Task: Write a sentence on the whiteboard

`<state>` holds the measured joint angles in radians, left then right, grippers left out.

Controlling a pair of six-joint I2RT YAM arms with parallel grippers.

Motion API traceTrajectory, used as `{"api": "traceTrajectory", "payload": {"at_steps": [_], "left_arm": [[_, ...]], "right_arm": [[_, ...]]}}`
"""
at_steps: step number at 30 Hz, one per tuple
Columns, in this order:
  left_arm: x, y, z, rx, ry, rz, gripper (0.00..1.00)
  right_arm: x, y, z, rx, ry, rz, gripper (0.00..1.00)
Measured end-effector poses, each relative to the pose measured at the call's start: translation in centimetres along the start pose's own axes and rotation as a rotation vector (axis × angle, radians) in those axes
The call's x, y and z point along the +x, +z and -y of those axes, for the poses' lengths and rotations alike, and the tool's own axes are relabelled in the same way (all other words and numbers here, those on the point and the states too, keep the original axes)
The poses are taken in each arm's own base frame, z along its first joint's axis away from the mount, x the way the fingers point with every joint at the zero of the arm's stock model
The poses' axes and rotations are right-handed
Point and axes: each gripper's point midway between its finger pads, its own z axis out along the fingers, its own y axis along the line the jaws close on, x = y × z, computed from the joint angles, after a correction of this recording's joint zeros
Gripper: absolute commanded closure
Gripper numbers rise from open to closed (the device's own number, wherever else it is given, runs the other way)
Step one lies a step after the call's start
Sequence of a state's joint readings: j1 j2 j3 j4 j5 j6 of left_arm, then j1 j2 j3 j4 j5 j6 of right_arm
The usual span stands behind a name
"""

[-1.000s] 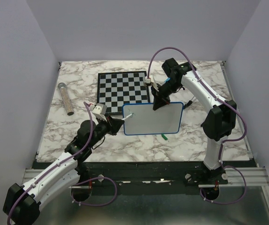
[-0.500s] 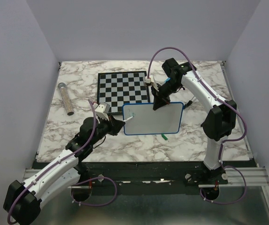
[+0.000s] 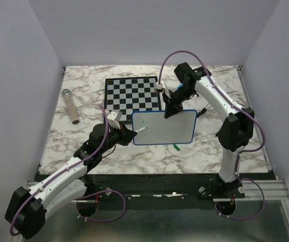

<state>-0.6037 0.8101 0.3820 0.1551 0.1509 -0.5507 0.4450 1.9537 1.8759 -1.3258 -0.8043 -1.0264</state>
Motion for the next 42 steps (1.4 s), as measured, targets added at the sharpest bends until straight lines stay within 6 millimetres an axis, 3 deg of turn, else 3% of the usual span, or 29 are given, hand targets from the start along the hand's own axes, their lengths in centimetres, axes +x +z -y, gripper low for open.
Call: {"api": "traceTrajectory", "payload": {"at_steps": [12, 22, 42], "left_arm": [[-1.6, 0.0, 0.7, 0.022, -0.002, 0.063, 1.00], [-4.3, -1.5, 0.6, -0.004, -0.002, 0.174, 1.00], [-2.7, -1.1, 0.1, -0.011, -0.027, 0.102, 1.00]], "right_arm": [[0.0, 0.0, 0.0, 0.000, 0.000, 0.000, 1.00], [0.0, 0.0, 0.0, 0.000, -0.001, 0.000, 0.99], [0.0, 0.0, 0.0, 0.001, 0.000, 0.000, 1.00]]}}
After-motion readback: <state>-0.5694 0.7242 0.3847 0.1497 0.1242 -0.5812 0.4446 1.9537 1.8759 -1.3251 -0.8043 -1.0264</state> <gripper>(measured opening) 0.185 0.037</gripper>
